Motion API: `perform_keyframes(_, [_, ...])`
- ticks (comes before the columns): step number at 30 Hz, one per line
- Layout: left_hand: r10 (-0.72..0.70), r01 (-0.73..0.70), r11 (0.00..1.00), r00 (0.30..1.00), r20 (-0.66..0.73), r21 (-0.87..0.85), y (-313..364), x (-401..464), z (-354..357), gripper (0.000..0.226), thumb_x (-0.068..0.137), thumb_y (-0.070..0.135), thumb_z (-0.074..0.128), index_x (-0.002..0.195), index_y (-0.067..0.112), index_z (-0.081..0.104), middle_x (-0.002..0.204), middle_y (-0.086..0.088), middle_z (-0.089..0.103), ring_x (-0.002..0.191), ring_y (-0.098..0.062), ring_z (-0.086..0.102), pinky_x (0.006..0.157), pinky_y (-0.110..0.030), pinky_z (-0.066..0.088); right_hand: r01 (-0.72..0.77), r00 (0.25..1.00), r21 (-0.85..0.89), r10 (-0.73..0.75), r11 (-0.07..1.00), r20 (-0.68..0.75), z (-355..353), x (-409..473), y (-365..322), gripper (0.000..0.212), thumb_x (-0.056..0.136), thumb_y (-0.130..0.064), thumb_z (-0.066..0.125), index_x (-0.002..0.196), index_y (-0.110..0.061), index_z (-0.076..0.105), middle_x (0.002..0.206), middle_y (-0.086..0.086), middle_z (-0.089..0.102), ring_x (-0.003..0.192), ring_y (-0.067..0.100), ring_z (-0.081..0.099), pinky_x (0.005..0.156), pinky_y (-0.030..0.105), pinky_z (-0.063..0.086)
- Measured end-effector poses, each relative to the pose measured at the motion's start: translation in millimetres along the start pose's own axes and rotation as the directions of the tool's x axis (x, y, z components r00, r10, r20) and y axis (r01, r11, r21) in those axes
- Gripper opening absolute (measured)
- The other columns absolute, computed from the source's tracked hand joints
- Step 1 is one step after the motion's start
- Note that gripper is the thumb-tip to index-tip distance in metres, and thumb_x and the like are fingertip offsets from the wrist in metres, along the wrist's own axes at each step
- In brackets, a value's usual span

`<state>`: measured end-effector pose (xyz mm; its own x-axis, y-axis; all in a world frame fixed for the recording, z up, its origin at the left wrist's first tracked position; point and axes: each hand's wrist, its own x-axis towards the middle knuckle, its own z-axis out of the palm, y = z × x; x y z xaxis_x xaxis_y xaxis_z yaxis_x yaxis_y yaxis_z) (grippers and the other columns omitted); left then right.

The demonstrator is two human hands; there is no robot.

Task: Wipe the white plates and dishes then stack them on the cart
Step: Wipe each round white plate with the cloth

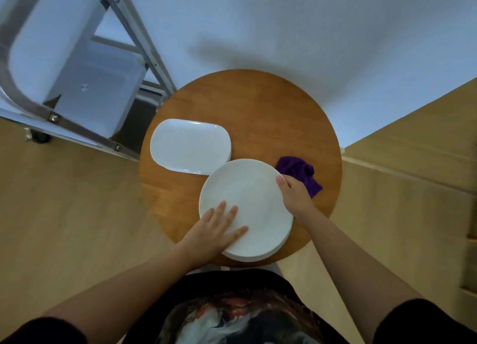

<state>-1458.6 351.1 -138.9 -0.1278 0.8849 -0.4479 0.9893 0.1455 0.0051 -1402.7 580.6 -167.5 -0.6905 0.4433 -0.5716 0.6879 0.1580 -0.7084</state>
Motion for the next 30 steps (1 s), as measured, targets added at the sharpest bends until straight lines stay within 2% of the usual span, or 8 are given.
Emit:
perform_keyframes(7, [-0.037, 0.028, 0.998, 0.981, -0.190, -0.049, 5.1, -0.8, 12.9, 0.037, 0.082, 0.029, 0.053, 0.116, 0.030, 0.067, 0.118, -0.011, 0.066, 0.104, -0.035, 0.065, 0.079, -0.042, 0.056, 0.045, 0.999, -0.079, -0.045, 0.996, 0.003, 1.8, -11.2, 21.8, 0.034, 0.102, -0.033, 0.032, 0.119, -0.023, 0.060, 0.092, -0.014, 0.061, 0.083, -0.001, 0.054, 0.065, 0.014, 0.037])
perform_keyframes(11, [-0.039, 0.025, 0.991, 0.994, -0.100, -0.134, -2.1, -1.8, 13.1, 0.061, 0.065, 0.036, 0.084, 0.122, 0.032, 0.063, 0.126, -0.011, 0.062, 0.113, -0.034, 0.060, 0.089, -0.044, 0.051, 0.060, 0.997, -0.094, -0.064, 0.994, -0.042, 4.2, -13.0, 25.7, 0.029, 0.102, -0.035, 0.032, 0.110, -0.031, 0.059, 0.089, -0.018, 0.060, 0.083, 0.002, 0.056, 0.067, 0.016, 0.039])
perform_keyframes(15, [-0.019, 0.047, 0.978, 0.990, 0.136, -0.205, 0.2, 2.4, 25.2, 0.062, 0.097, 0.046, 0.039, 0.150, 0.033, 0.010, 0.159, -0.011, 0.000, 0.145, -0.036, -0.001, 0.115, -0.050, -0.003, 0.050, 0.994, -0.091, -0.059, 0.995, -0.095, 8.6, -13.2, 25.7, 0.028, 0.102, -0.032, 0.032, 0.105, -0.029, 0.059, 0.084, -0.018, 0.059, 0.080, -0.001, 0.054, 0.064, 0.016, 0.039])
perform_keyframes(17, [-0.046, 0.083, 0.982, 0.977, 0.208, -0.171, 3.9, 5.4, 27.6, 0.065, 0.095, 0.058, 0.026, 0.150, 0.026, 0.015, 0.159, -0.007, -0.003, 0.145, -0.032, -0.005, 0.111, -0.057, -0.011, 0.031, 0.990, -0.087, -0.042, 0.996, -0.133, 11.0, -12.8, 26.7, 0.029, 0.102, -0.030, 0.032, 0.101, -0.026, 0.060, 0.083, -0.014, 0.058, 0.078, 0.000, 0.053, 0.063, 0.015, 0.037])
perform_keyframes(22, [-0.116, 0.118, 0.989, 0.993, 0.028, -0.094, 4.6, 1.6, 18.3, 0.055, 0.077, 0.047, 0.072, 0.125, 0.022, 0.062, 0.135, -0.009, 0.056, 0.123, -0.027, 0.053, 0.100, -0.053, 0.039, 0.017, 0.981, -0.091, -0.035, 0.996, -0.190, 15.0, -13.9, 26.9, 0.028, 0.103, -0.029, 0.032, 0.094, -0.023, 0.058, 0.081, -0.011, 0.056, 0.074, 0.000, 0.051, 0.061, 0.013, 0.034])
perform_keyframes(25, [-0.192, 0.176, 0.974, 0.975, -0.112, -0.146, 4.1, 7.8, 17.0, 0.064, 0.058, 0.044, 0.086, 0.114, 0.017, 0.069, 0.124, -0.011, 0.064, 0.114, -0.030, 0.060, 0.090, -0.050, 0.048, 0.015, 0.989, -0.076, -0.026, 0.997, -0.146, 11.9, -13.6, 26.4, 0.030, 0.102, -0.030, 0.033, 0.086, -0.023, 0.057, 0.074, -0.012, 0.055, 0.070, 0.002, 0.050, 0.059, 0.015, 0.033])
perform_keyframes(28, [-0.354, 0.325, 0.919, 0.930, -0.100, -0.224, 1.1, 23.2, 15.9, 0.075, 0.076, 0.040, 0.072, 0.140, 0.013, 0.044, 0.147, -0.017, 0.039, 0.136, -0.036, 0.035, 0.106, -0.054, 0.029, -0.030, 0.982, 0.035, 0.036, 0.999, -0.185, 0.1, -6.0, 25.2, 0.039, 0.099, -0.035, 0.040, 0.063, -0.023, 0.051, 0.057, -0.012, 0.049, 0.055, 0.003, 0.045, 0.055, 0.021, 0.033])
perform_keyframes(30, [-0.411, 0.386, 0.875, 0.911, -0.028, -0.292, -2.1, 36.8, 18.4, 0.077, 0.092, 0.044, 0.049, 0.151, 0.018, 0.008, 0.158, -0.014, 0.003, 0.145, -0.035, 0.001, 0.113, -0.054, 0.005, -0.019, 0.963, 0.070, 0.037, 0.997, -0.266, -12.0, 8.9, 22.7, 0.029, 0.096, -0.036, 0.047, 0.076, -0.021, 0.061, 0.073, -0.007, 0.061, 0.069, 0.006, 0.054, 0.064, 0.029, 0.044])
